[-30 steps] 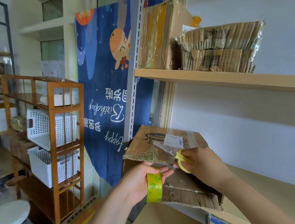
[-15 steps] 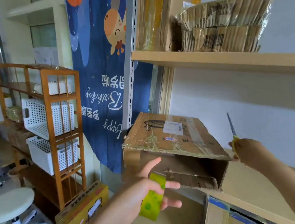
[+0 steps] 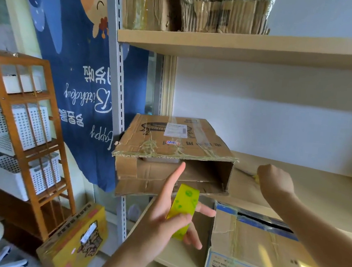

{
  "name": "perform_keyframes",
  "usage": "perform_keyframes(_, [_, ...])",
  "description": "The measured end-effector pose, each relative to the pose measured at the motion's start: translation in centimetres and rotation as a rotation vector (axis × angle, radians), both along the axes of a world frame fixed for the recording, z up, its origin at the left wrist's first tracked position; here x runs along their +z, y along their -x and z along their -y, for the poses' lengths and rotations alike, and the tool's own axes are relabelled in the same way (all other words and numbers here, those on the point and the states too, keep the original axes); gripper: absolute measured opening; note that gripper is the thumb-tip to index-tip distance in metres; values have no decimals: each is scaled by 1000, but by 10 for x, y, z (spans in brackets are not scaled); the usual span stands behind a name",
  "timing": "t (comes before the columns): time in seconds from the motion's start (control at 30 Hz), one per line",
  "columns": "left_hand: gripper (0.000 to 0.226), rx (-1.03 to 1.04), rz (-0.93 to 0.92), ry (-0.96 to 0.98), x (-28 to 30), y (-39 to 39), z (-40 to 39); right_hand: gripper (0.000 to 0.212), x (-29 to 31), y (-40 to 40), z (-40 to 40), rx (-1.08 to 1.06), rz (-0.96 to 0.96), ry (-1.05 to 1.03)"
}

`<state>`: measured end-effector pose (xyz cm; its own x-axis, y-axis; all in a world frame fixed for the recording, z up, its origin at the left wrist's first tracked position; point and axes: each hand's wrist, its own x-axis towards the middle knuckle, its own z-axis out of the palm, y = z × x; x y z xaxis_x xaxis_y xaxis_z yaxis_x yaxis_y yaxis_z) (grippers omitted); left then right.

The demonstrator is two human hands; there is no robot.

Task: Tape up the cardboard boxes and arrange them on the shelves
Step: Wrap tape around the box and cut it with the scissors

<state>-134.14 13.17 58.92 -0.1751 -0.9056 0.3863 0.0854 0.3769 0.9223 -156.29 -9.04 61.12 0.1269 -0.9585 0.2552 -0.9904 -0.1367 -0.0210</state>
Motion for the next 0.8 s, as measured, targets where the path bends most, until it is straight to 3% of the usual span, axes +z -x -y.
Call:
perform_keyframes(0.1, [82,42,62,37,0,0,-1,27,10,-6,-16,63,79,362])
perform_keyframes(0.17, [79,92,109,55,0,2,-3,29,23,-21,-51,236,324,531])
perform_keyframes(0.2, [77,111,125,64,1,4,-3,28,30,-31,-72,386,432,489])
perform_keyframes(0.33, [81,184,159,70,1,8,-1,26,36,-60,-138,839,667,-87])
perform_keyframes(0.5, [87,213,189,54,0,10,2,5,12,-69,-151,653,1062,-90])
perform_keyframes(0.67, [89,163,154,28,-4,24,9,13,-1,-62,-155,625,779,228])
perform_keyframes(0.8, [88,85,126,28,-4,48,19,11,-5,-38,-152,614,669,316])
